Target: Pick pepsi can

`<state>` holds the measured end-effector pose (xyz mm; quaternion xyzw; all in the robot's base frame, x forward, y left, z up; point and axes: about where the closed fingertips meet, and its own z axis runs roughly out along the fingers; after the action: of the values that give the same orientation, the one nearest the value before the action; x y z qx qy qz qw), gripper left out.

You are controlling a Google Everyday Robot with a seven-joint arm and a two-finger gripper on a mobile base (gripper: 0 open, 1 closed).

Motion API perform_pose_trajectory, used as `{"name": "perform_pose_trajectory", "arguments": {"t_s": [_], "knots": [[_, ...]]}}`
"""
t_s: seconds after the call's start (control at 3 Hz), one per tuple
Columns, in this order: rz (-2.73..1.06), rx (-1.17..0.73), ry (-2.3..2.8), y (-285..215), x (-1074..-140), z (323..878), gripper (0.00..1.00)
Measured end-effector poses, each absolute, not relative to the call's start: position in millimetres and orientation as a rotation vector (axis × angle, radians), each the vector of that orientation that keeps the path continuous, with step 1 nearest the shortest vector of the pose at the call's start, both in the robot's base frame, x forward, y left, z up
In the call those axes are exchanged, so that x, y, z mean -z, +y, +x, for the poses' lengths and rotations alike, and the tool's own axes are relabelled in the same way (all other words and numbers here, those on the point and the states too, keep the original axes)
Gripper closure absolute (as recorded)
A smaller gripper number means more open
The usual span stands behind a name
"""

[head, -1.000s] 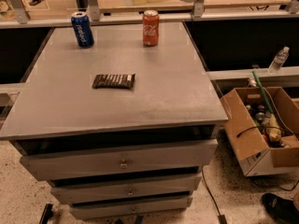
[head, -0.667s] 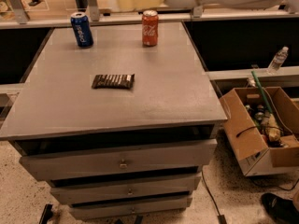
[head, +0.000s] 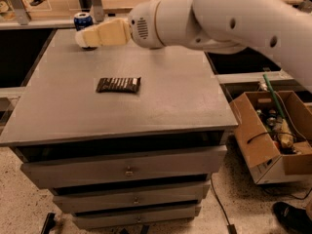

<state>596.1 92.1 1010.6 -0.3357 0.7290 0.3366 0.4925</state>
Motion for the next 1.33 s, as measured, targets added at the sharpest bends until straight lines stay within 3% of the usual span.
{"name": "perform_pose_trajectory", "arguments": {"t_s": [0.67, 1.33], "knots": [[-0.549, -0.805, 1.848, 91.1, -952.1, 591.4, 0.0], [-0.6, -0.961, 1.776, 75.8, -948.4, 602.4, 0.0]]}}
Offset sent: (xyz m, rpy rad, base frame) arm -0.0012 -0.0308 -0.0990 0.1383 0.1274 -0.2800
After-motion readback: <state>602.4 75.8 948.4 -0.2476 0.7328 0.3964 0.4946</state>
